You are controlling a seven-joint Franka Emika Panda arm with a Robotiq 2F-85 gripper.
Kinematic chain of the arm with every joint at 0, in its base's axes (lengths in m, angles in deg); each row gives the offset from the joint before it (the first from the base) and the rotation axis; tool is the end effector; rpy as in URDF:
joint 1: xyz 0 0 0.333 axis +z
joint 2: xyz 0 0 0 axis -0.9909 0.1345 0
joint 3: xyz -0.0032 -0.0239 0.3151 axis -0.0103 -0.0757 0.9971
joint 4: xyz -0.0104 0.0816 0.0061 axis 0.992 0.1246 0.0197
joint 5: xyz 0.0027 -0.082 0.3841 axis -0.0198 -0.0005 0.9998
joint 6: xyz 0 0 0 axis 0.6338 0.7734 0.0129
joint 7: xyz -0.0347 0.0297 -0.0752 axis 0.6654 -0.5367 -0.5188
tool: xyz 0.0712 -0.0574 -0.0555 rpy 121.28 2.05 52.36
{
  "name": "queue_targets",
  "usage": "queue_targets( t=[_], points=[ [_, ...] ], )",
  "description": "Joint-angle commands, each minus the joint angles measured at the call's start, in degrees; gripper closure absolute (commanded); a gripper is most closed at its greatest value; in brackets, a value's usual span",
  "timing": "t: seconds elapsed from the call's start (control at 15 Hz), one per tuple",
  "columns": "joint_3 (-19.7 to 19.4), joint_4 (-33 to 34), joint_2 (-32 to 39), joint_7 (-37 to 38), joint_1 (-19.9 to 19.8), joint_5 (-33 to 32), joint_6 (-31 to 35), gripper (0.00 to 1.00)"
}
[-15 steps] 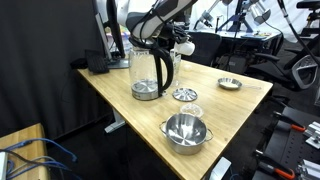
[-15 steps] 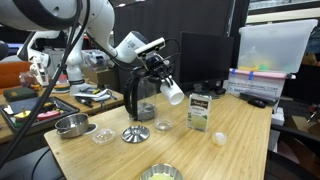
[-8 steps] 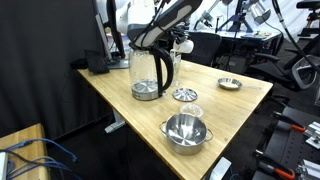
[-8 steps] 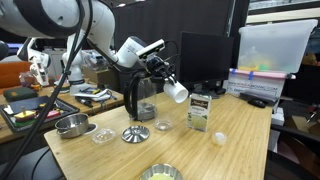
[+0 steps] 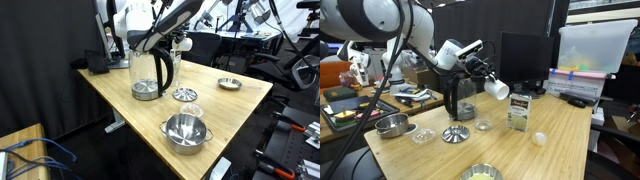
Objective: Pour the contents from the white cup into the glass cup then put the white cup on the table
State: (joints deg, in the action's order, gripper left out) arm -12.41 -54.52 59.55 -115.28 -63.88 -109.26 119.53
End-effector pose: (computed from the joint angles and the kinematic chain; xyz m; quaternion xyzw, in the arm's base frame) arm 0.6931 0.1194 0.2987 0.7021 0.3001 -0.4099 0.4990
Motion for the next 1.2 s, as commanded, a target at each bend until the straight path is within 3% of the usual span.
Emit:
queue_targets(
  t=[0.0, 1.13],
  points=[
    [-0.94, 0.03, 1.14, -1.51, 1.44, -2.73, -2.7, 0.98],
    [-0.8, -1.41, 2.09, -1.02, 3.12, -7.51, -6.7, 0.98]
  ],
)
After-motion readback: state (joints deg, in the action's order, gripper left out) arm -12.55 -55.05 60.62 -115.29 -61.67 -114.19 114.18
